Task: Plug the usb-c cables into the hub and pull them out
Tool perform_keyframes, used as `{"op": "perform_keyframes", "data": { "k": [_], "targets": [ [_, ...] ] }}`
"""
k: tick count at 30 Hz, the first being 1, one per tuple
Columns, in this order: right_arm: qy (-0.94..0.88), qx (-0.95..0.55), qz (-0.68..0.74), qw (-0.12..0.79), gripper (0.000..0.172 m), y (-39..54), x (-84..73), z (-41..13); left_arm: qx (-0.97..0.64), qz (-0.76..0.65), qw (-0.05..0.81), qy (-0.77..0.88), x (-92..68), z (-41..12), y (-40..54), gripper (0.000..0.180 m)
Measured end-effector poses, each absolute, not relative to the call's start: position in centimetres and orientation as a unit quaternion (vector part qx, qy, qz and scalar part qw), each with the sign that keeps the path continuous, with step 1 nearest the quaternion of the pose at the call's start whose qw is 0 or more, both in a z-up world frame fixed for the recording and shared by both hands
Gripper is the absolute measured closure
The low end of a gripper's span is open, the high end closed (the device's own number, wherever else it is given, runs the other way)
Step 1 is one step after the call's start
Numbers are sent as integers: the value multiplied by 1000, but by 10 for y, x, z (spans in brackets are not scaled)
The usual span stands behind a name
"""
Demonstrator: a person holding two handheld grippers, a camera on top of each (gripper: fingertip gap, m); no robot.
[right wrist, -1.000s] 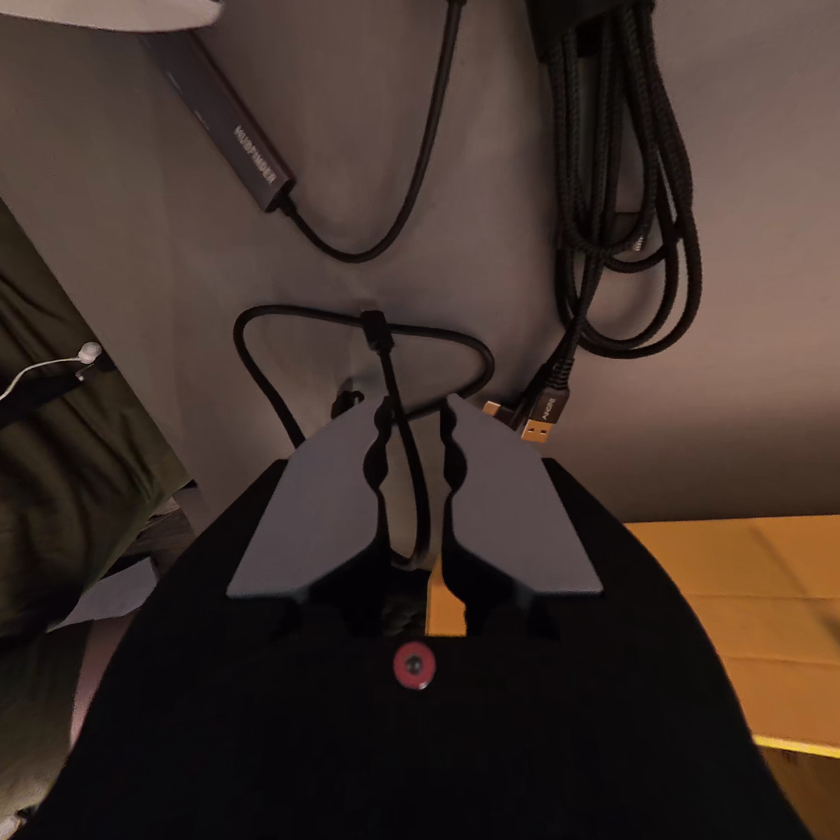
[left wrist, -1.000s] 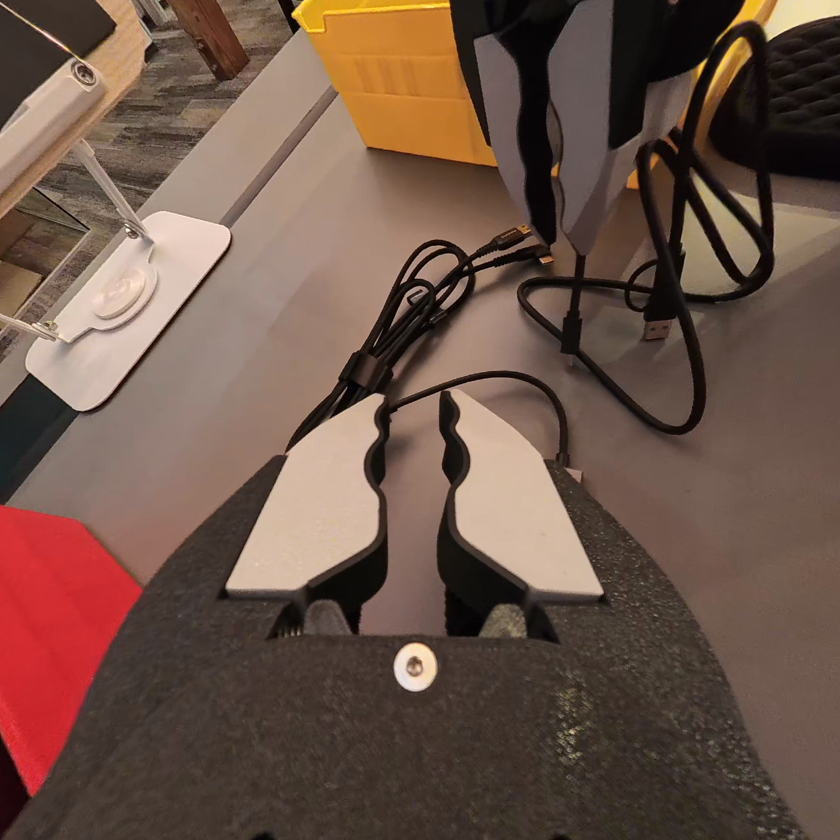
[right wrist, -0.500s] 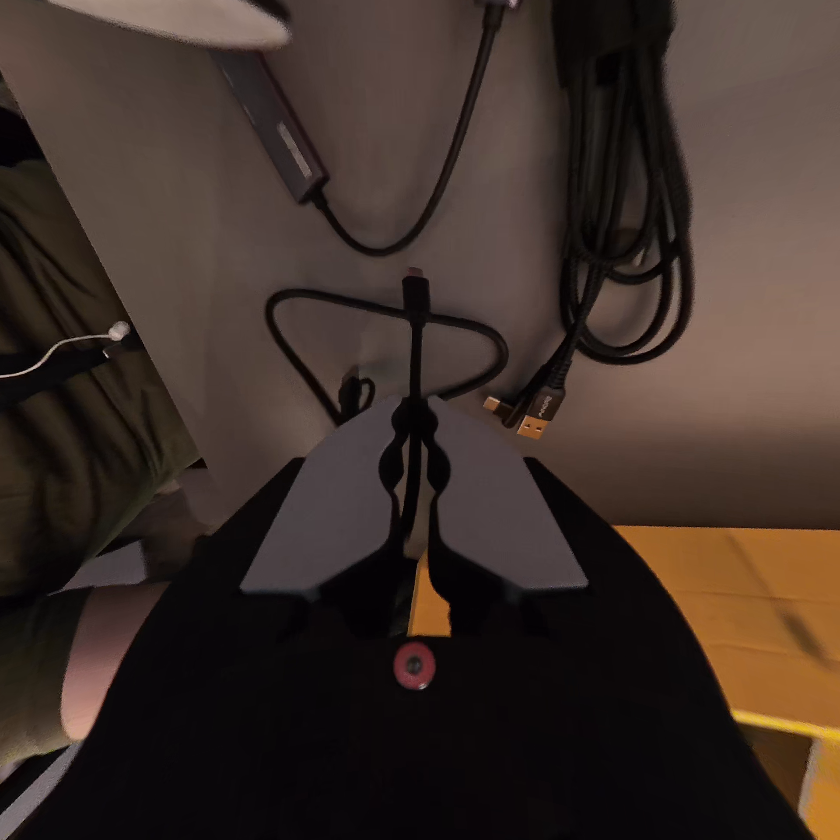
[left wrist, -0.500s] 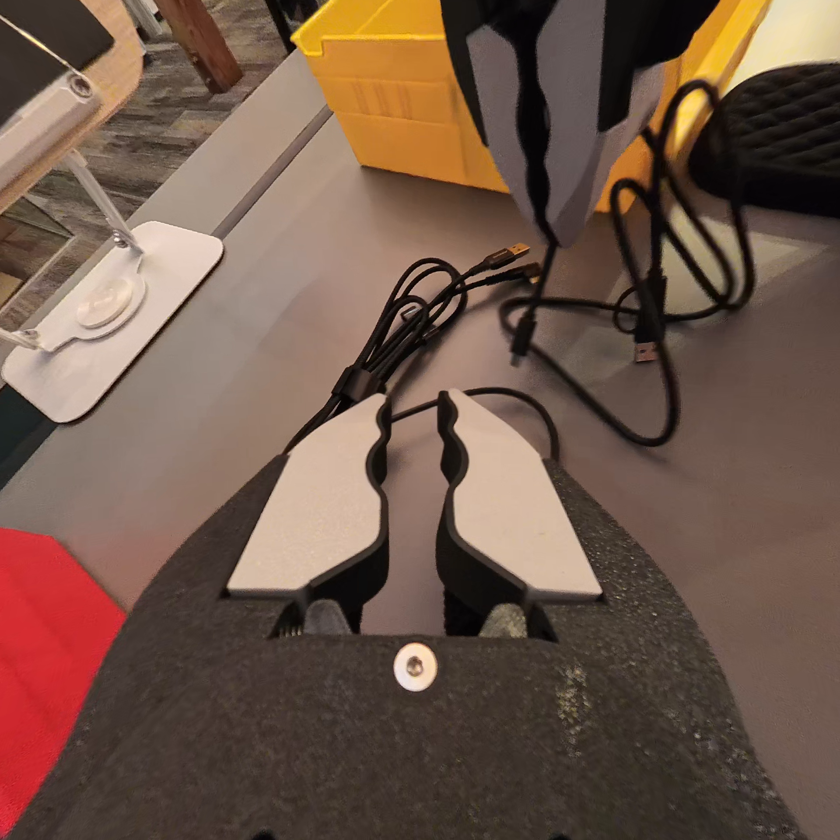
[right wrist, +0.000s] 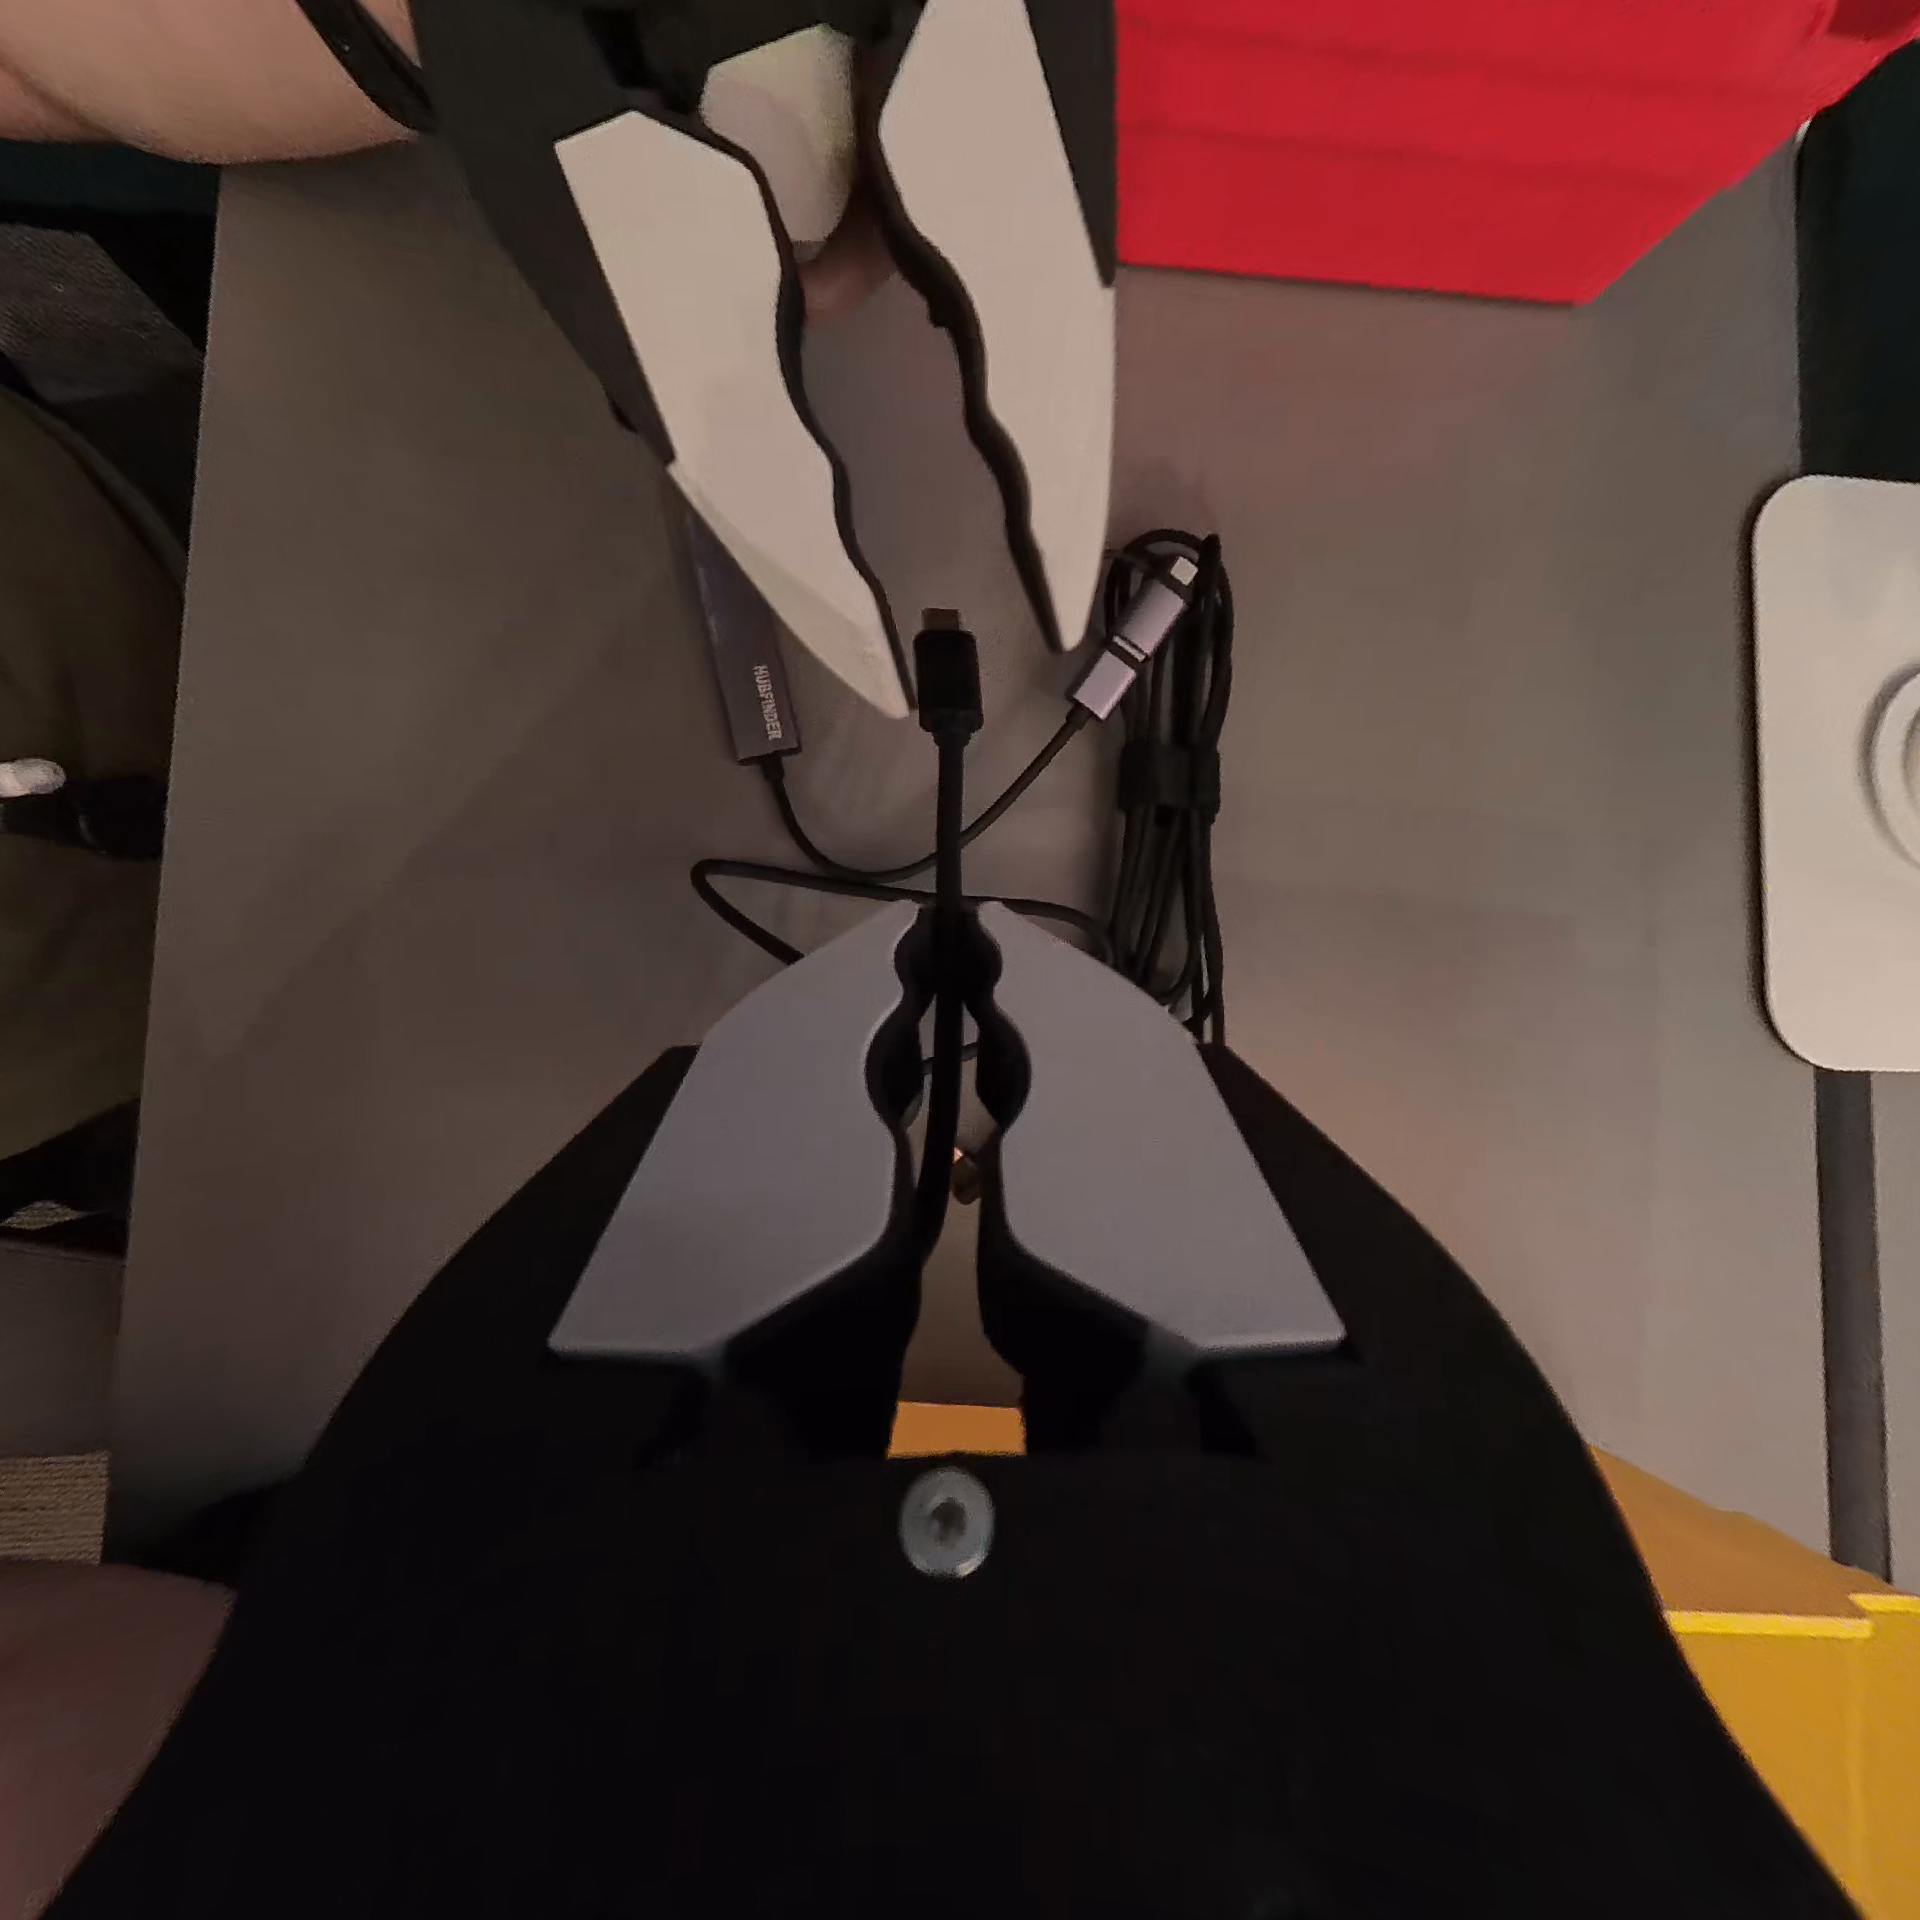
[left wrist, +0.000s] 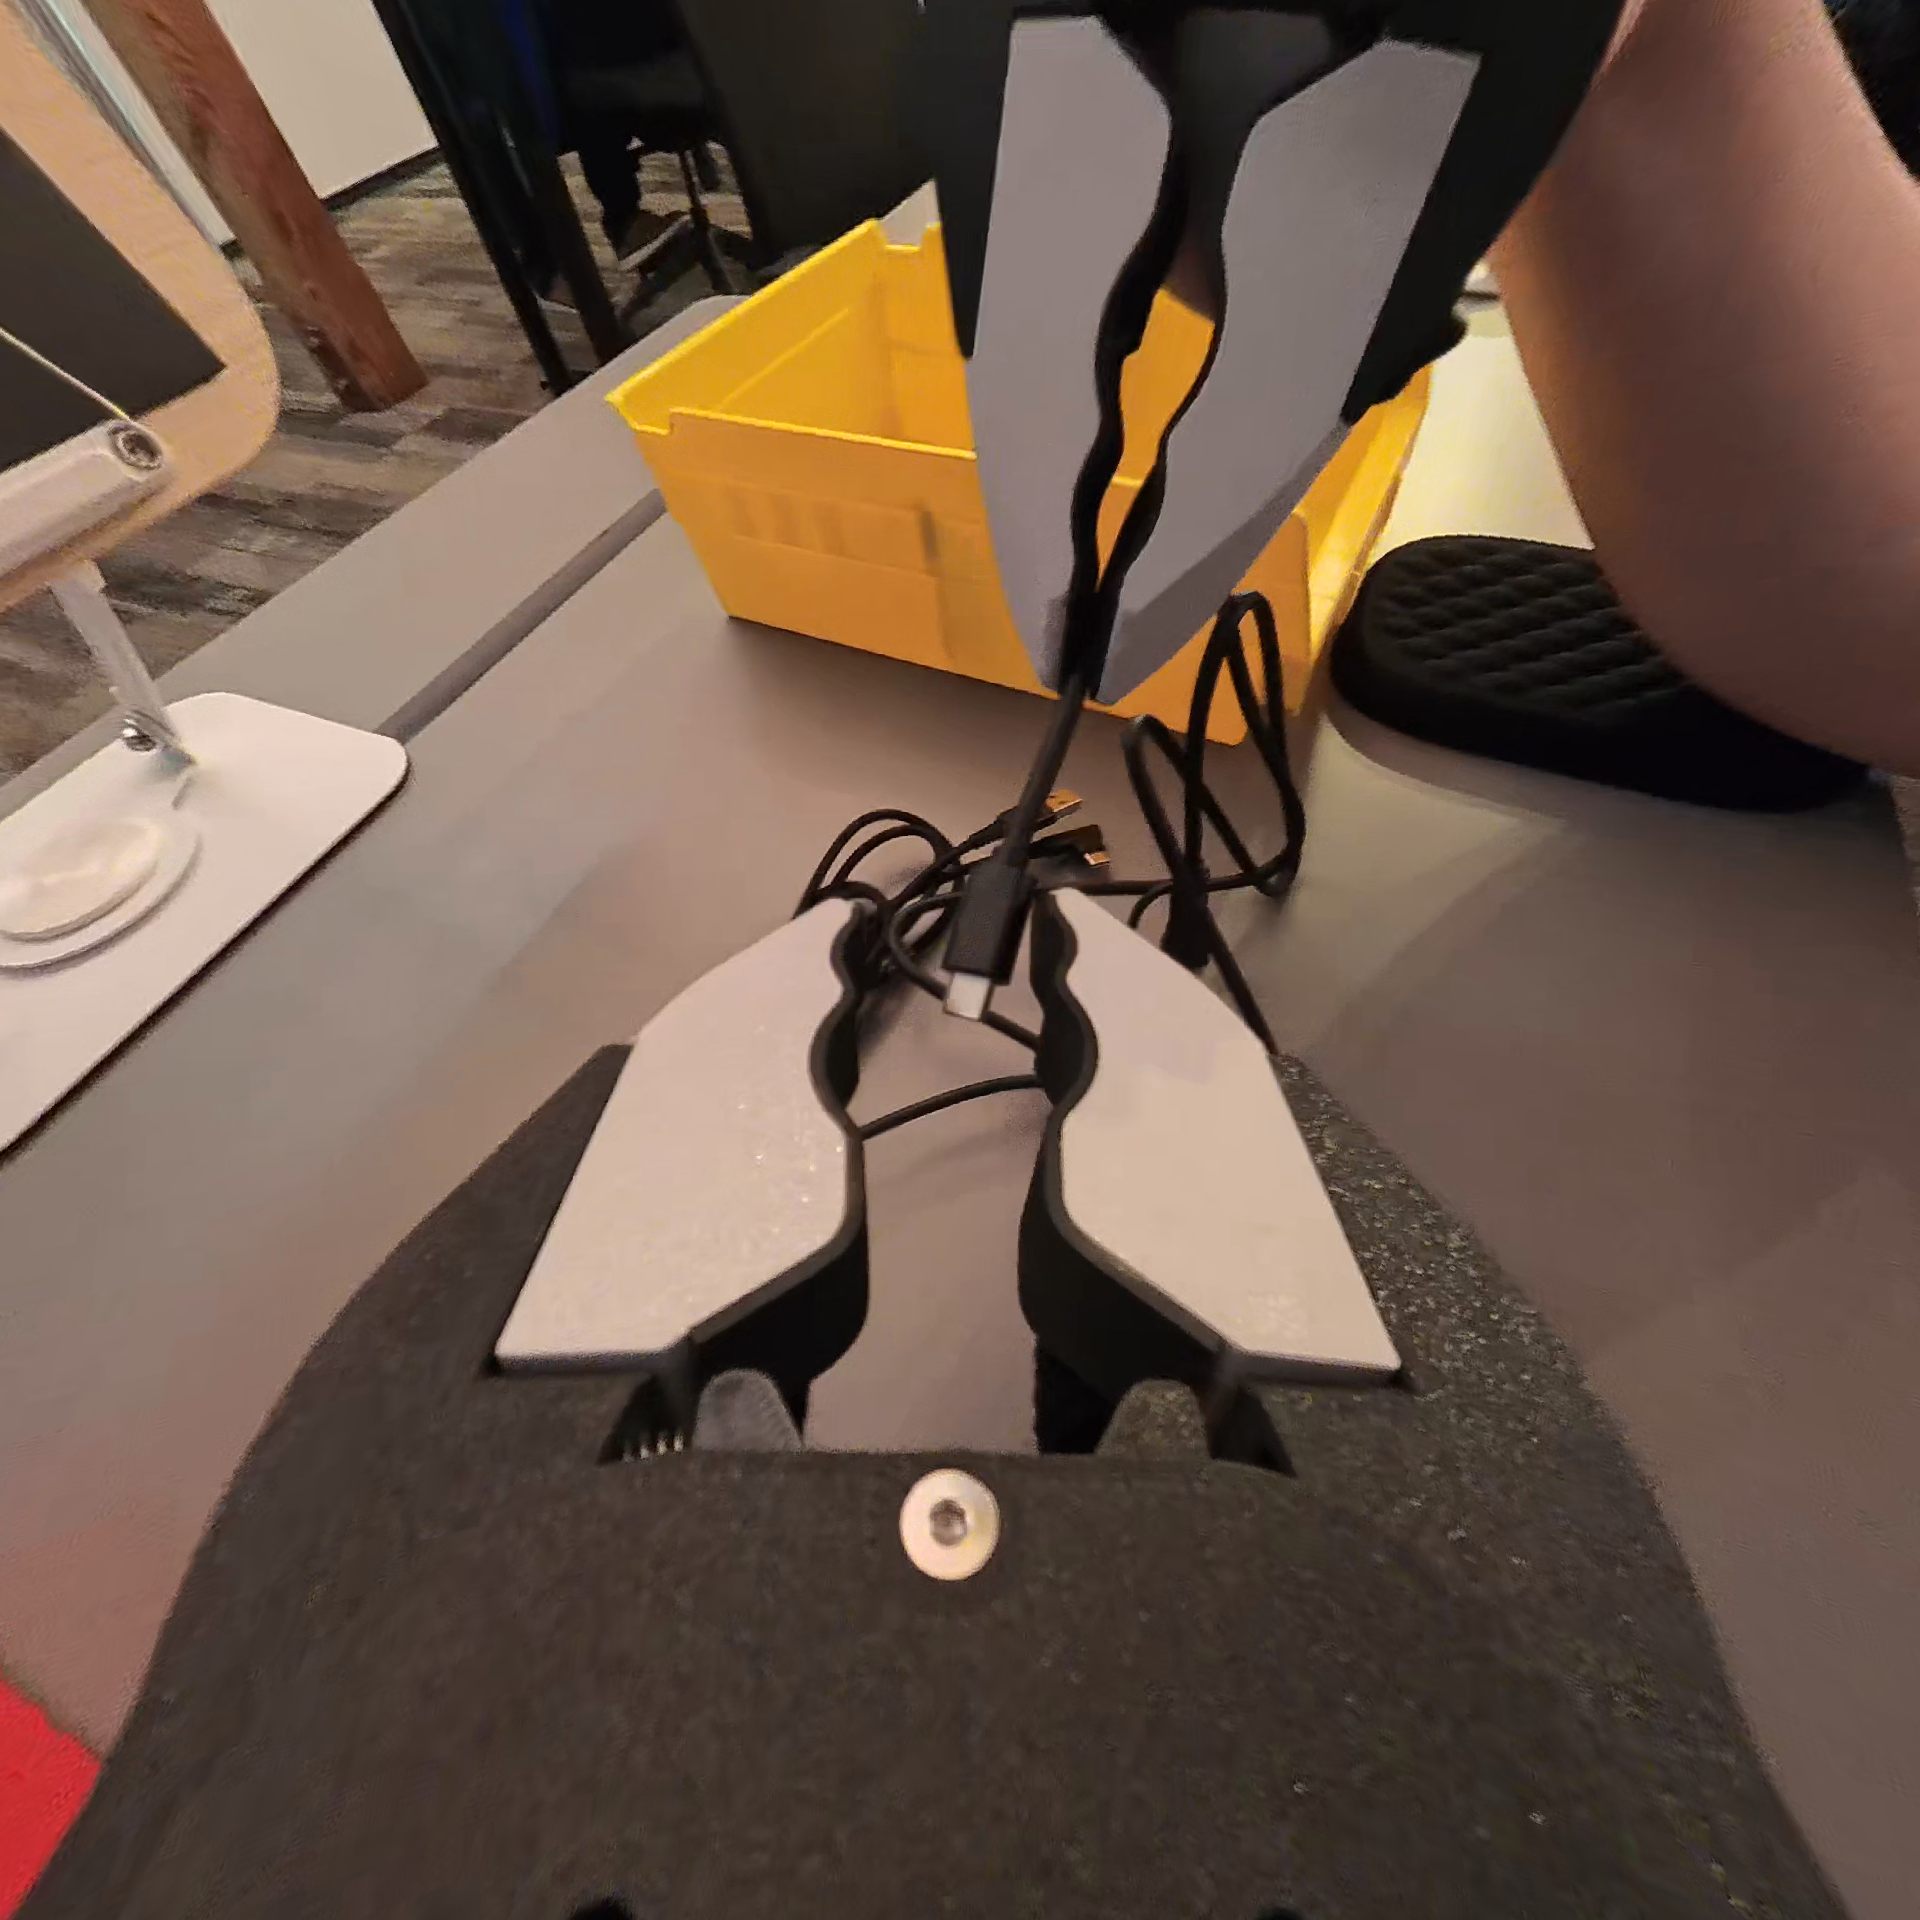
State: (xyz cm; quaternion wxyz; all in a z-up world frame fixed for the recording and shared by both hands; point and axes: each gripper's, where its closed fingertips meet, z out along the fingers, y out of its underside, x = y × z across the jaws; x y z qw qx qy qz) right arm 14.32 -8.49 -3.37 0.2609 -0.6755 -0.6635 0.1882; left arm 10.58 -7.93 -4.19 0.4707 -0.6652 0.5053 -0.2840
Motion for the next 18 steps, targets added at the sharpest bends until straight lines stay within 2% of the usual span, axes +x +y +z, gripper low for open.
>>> {"op": "perform_keyframes", "data": {
  "k": [5,9,15,18],
  "targets": [
    [-674,-658,186,280,166,-87,138,-28,-658,-272,473,519,105,-46,-82,147],
    [-682,-646,183,289,167,-89,137,-26,-642,-316,468,518,110,-41,-90,165],
    [-685,-636,176,309,166,-85,136,-25,-638,-284,491,521,108,-37,-89,167],
    [-673,-626,165,356,153,-78,134,-11,-643,-286,507,497,104,-28,-84,167]
  ]
}}
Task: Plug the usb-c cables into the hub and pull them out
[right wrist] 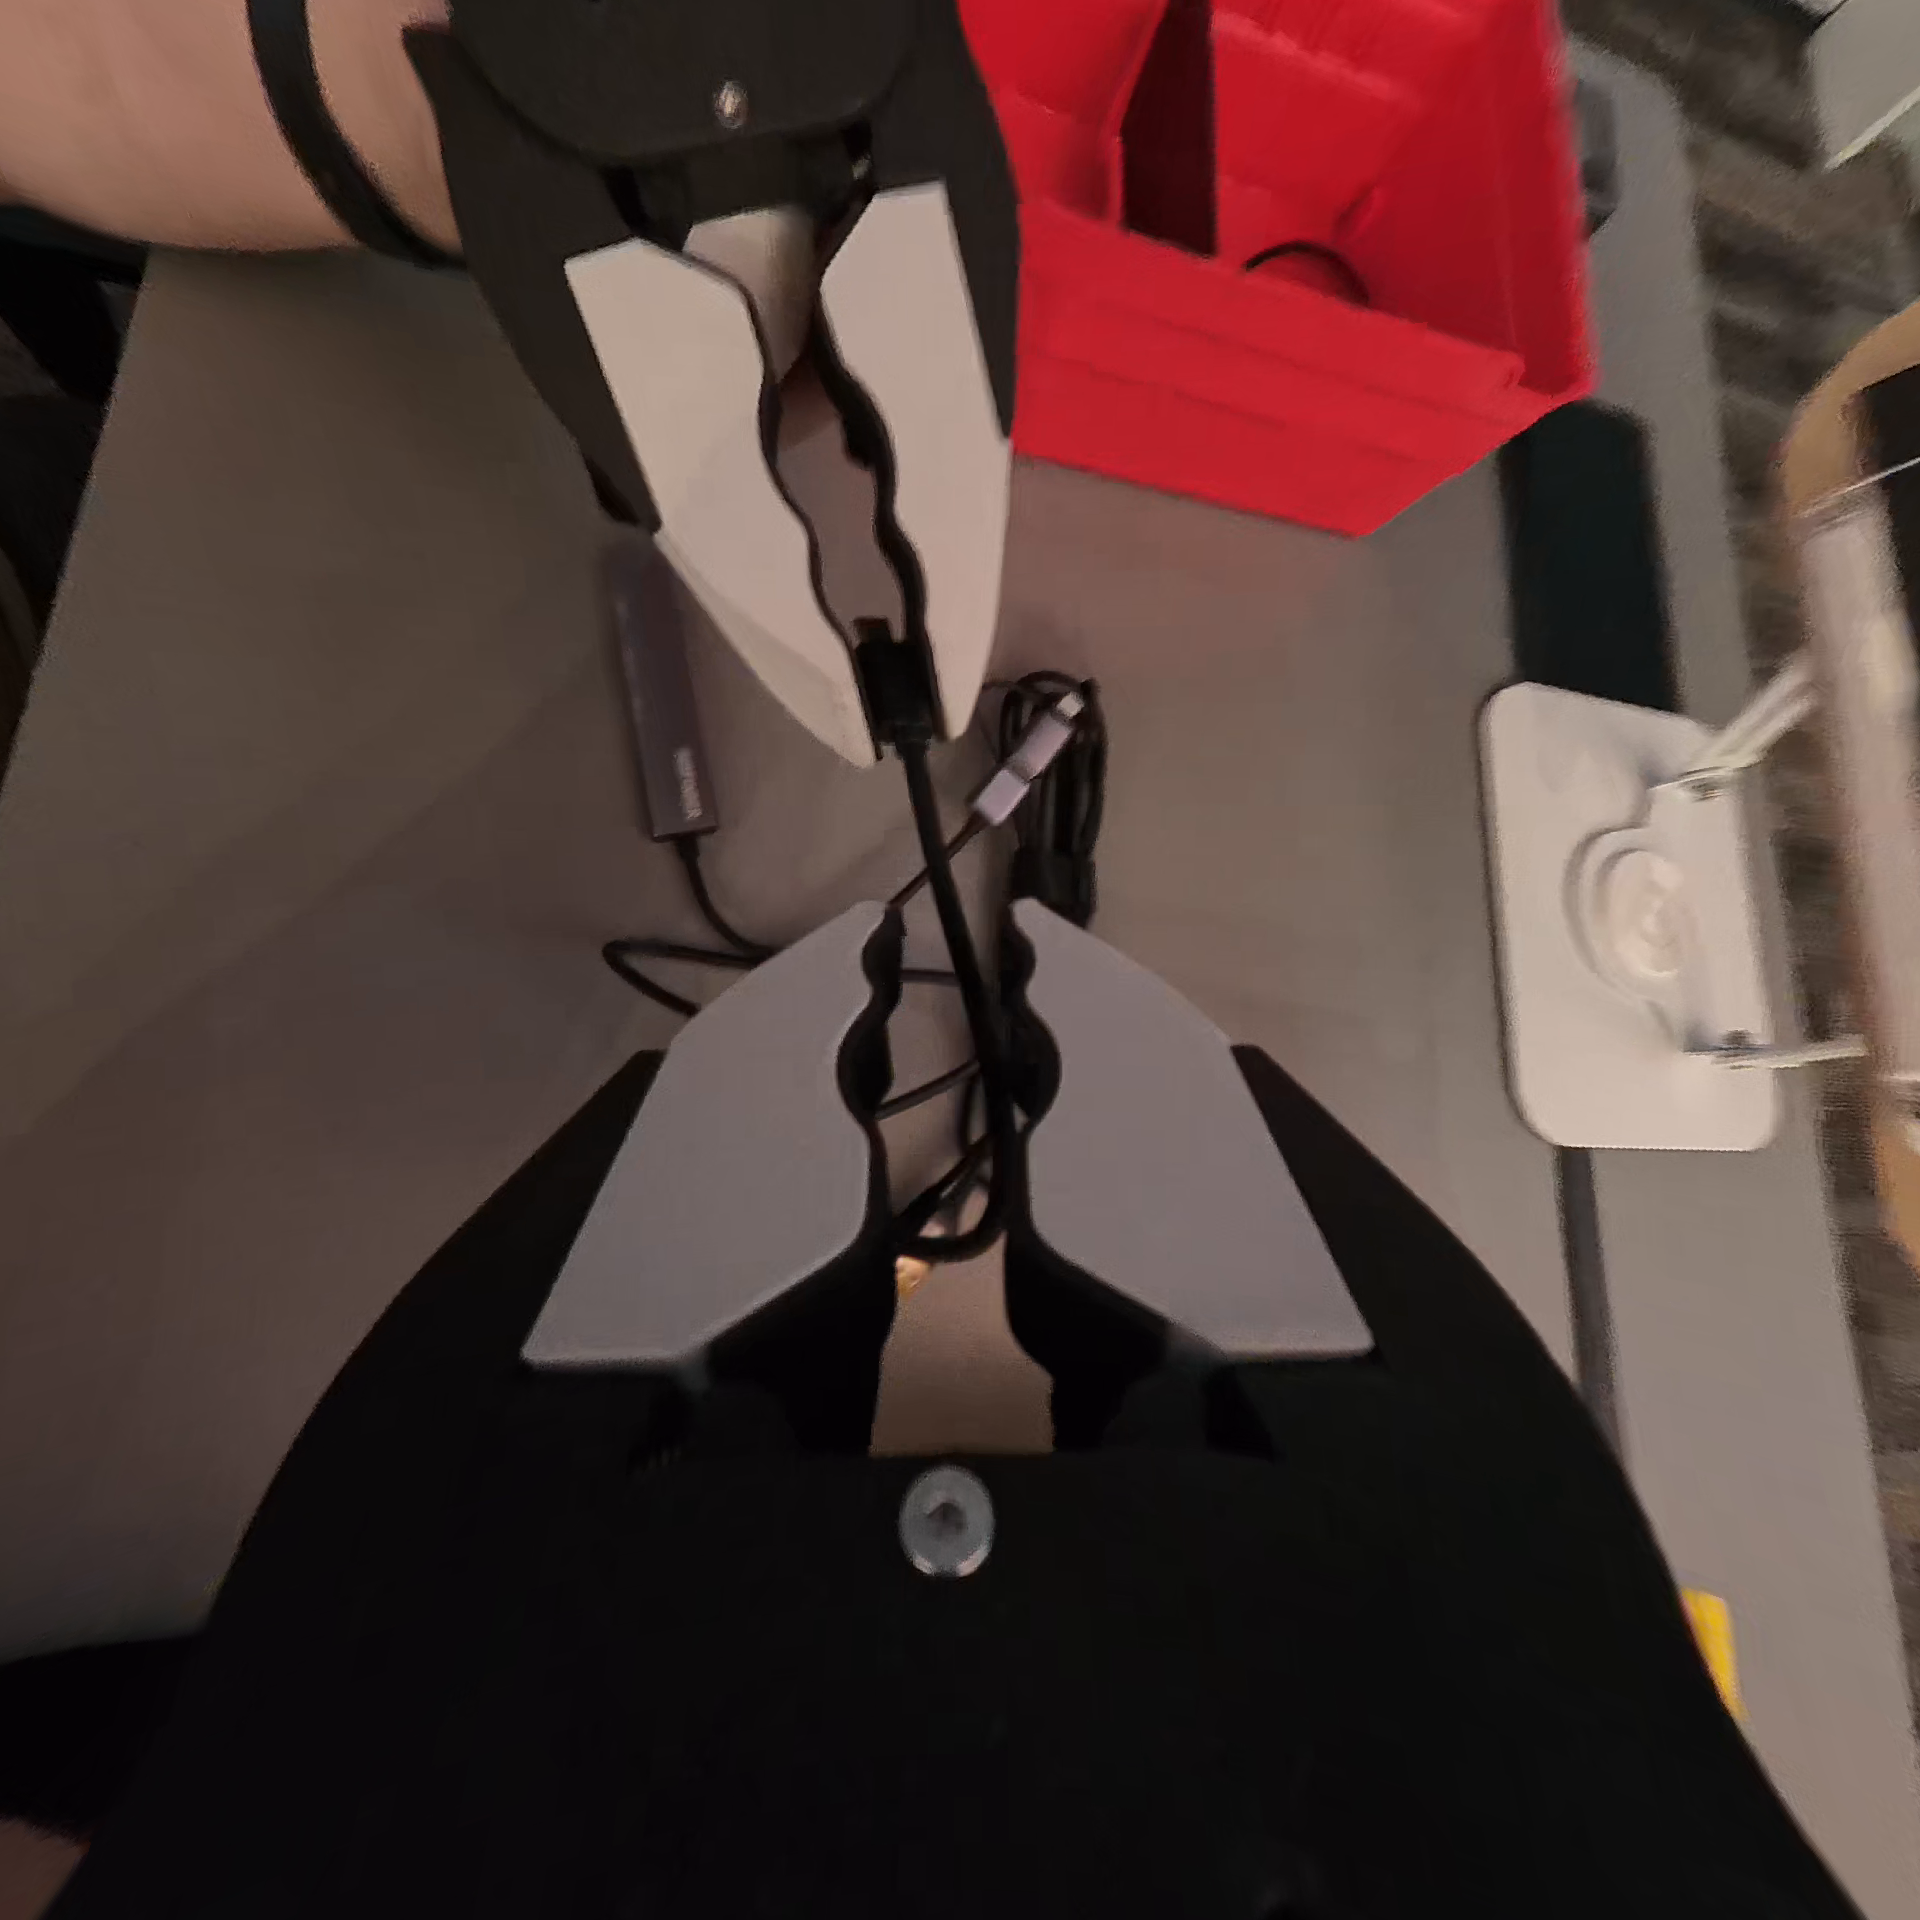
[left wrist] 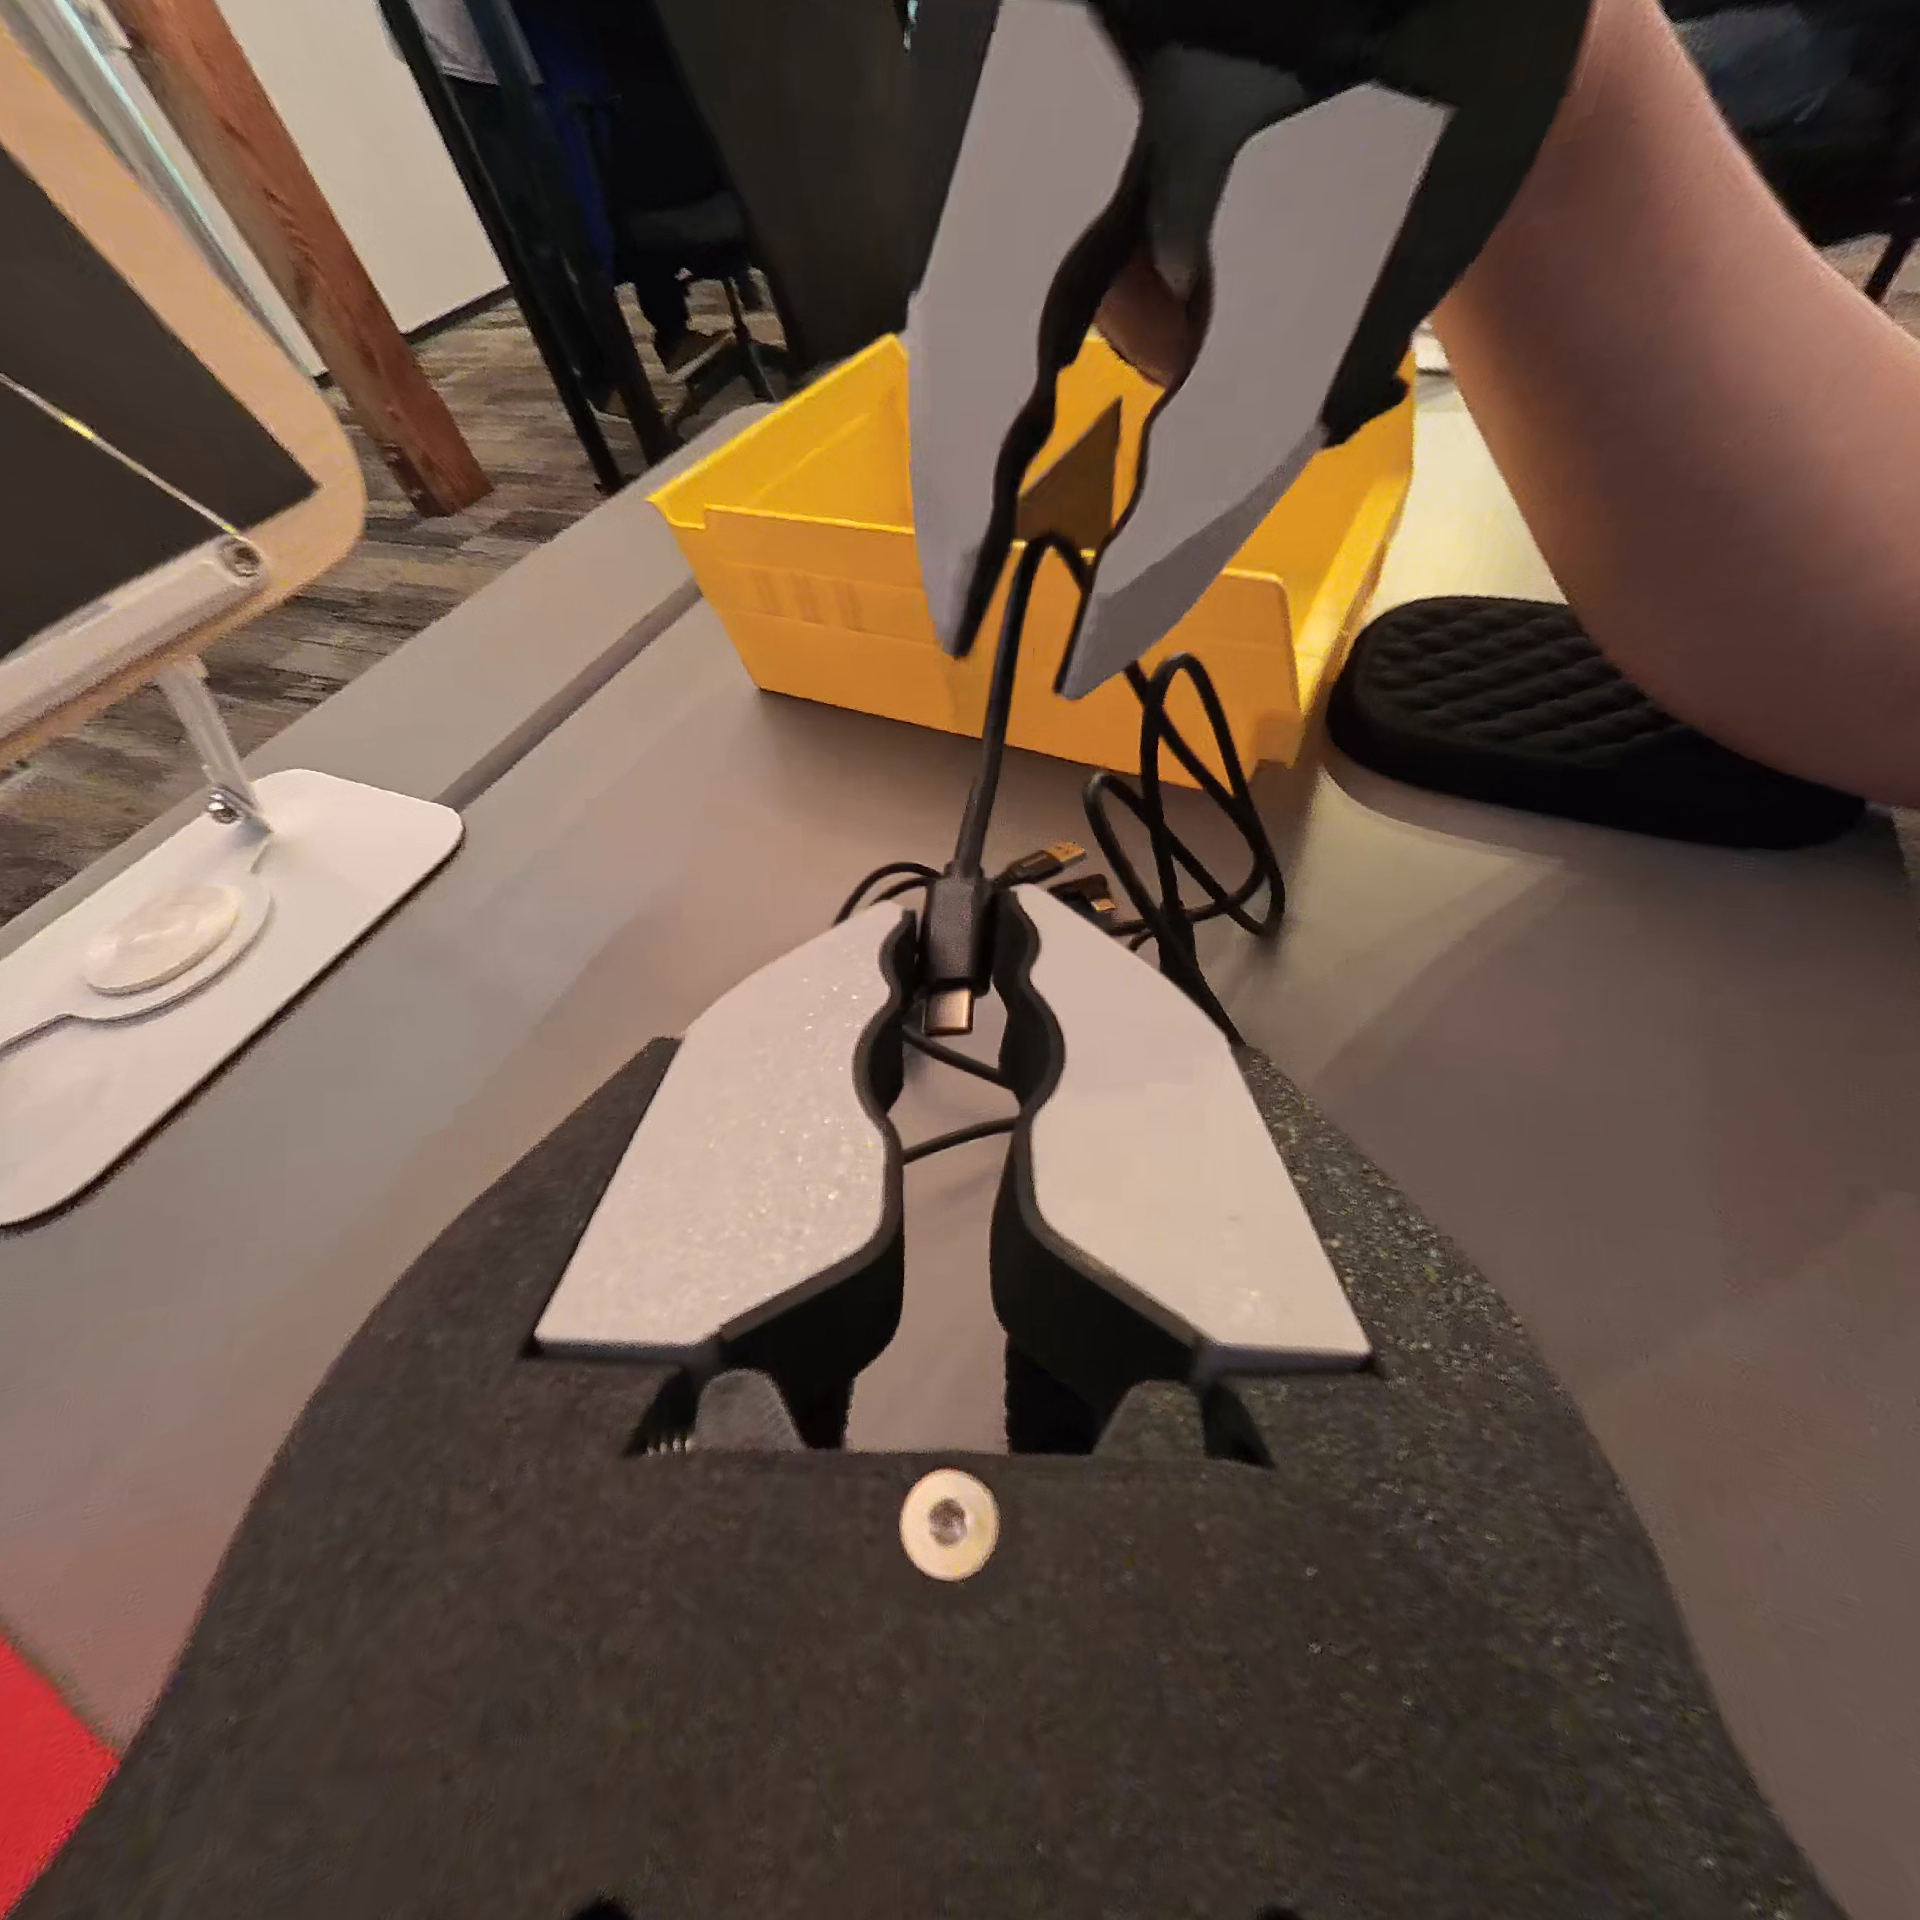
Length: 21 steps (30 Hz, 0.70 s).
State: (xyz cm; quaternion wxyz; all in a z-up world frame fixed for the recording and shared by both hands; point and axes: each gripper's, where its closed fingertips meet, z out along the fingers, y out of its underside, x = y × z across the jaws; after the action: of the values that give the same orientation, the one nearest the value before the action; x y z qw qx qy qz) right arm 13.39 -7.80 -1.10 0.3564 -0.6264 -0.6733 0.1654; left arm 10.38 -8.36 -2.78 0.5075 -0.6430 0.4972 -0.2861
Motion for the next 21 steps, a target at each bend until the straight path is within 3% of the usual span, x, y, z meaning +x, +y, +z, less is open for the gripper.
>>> {"op": "perform_keyframes", "data": {
  "k": [4,7,10,15,21],
  "targets": [
    [-632,-561,185,502,146,-91,119,60,-654,-300,519,461,93,-19,-74,168],
    [-628,-484,329,513,147,-149,97,93,-660,-310,521,443,87,-16,-69,168],
    [-649,-531,381,390,135,-170,69,49,-665,-310,529,426,79,-12,-65,168],
    [-593,-645,400,270,143,-143,43,-21,-662,-312,549,403,60,6,-63,168],
    [-476,-695,444,304,141,-96,28,-41,-646,-335,559,397,50,21,-72,168]
  ]
}}
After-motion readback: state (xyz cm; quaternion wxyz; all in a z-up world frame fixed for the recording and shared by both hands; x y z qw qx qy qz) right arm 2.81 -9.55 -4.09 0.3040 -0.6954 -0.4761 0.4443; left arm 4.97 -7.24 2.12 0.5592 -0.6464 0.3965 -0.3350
